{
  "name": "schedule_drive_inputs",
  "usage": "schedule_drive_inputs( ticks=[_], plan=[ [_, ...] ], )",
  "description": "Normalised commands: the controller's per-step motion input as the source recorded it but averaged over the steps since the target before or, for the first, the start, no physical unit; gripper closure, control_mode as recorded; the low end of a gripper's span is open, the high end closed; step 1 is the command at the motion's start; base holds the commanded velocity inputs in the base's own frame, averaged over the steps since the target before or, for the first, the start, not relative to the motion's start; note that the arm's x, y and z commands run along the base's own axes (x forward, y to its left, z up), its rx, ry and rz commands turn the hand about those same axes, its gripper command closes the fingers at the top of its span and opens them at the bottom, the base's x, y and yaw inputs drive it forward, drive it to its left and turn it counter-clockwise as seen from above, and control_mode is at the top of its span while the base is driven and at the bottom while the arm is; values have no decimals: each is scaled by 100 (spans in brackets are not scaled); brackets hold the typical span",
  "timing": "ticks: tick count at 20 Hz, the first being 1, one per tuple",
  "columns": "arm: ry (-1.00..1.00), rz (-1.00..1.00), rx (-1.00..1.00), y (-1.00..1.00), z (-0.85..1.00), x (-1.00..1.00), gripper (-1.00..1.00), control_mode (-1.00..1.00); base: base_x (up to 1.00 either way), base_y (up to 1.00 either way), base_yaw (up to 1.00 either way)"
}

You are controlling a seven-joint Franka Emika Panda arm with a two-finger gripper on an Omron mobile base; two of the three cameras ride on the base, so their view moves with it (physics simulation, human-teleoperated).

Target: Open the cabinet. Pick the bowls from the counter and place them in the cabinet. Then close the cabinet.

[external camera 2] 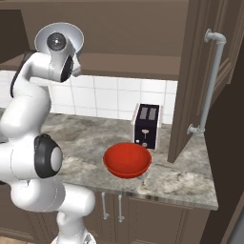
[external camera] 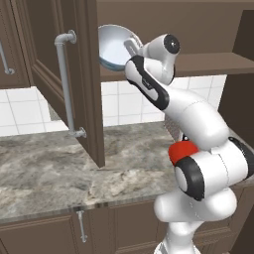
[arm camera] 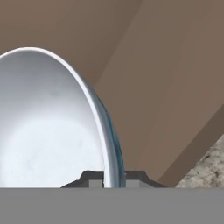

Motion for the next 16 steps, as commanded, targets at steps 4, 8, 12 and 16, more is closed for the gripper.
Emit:
schedule_drive_inputs(
  ticks=[4,8,12,16],
  plan=[
    [2,0,0,1,-16,21,100,-100,0,0,0],
    [2,0,0,4,-15,21,100,-100,0,0,0],
    [3,0,0,22,-4,4,-100,-100,0,0,0],
    [-2,0,0,26,19,0,-100,-100,0,0,0]
  ],
)
